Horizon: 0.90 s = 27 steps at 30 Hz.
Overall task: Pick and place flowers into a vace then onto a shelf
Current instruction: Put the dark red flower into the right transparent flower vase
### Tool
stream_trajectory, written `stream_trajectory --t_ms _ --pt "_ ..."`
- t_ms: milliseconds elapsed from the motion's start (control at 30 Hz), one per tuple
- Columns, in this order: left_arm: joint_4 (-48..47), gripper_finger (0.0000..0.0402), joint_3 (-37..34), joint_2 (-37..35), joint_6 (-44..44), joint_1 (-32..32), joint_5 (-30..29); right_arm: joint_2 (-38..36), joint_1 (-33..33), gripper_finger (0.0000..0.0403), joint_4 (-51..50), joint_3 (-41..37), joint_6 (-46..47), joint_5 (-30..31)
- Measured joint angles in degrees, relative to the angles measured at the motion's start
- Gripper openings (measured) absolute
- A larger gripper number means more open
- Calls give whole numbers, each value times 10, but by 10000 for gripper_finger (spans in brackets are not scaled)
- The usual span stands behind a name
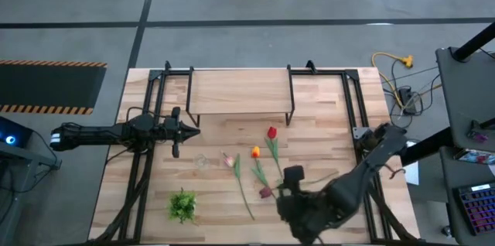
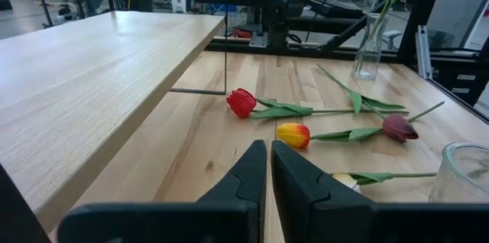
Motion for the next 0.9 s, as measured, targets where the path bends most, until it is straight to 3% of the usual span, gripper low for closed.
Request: stream_trajectory --t_ms 167,600,767,900 --pt "0 5 0 0 0 0 0 42 -22 270 -10 -1 -9 -53" --pt "0 5 0 0 0 0 0 136 -70 244 -21 -15 -40 -65" --pt "0 5 0 0 0 0 0 163 -91 244 -18 -25 -40 -117" --pt "0 5 0 0 0 0 0 180 -100 242 -16 -38 -40 -120"
